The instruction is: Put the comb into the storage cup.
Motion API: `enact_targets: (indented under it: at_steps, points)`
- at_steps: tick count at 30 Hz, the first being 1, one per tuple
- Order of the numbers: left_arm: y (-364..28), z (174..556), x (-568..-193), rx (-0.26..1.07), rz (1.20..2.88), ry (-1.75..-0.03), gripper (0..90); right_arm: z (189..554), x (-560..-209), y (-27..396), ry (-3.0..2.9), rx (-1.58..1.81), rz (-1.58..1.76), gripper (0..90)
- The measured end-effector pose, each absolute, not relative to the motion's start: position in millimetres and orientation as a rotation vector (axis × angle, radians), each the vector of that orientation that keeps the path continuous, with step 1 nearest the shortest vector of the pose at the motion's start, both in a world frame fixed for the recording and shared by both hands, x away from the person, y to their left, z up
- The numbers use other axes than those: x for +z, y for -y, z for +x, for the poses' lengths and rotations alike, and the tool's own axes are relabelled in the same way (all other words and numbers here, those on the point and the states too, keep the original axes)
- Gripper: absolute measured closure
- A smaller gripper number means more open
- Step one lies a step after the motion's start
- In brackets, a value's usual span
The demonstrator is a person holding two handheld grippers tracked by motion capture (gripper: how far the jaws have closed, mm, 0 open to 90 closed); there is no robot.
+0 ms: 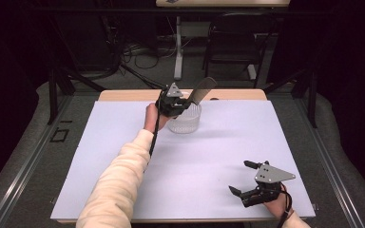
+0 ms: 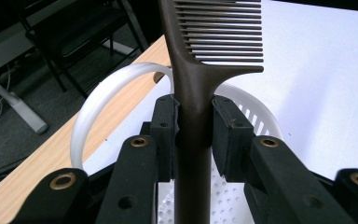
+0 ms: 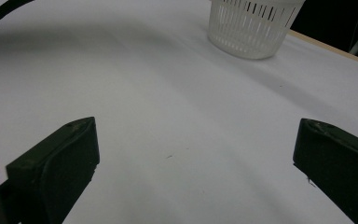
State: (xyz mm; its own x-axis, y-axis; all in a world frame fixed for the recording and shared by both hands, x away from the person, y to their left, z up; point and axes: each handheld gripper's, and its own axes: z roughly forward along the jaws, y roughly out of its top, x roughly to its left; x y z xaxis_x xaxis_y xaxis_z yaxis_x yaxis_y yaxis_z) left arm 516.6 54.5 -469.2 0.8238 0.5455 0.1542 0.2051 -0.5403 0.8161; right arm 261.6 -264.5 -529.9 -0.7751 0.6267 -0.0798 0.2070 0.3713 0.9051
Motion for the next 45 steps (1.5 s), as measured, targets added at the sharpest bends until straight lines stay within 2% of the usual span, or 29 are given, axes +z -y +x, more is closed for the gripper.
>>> enact_targets:
  at_steps: [45]
  points:
    - [-47.3,522.3,-480.4,0.487,2.227,-0.513,71.7,261.5,-529.8,264.8,-2.224,1.38,0.722,0.0]
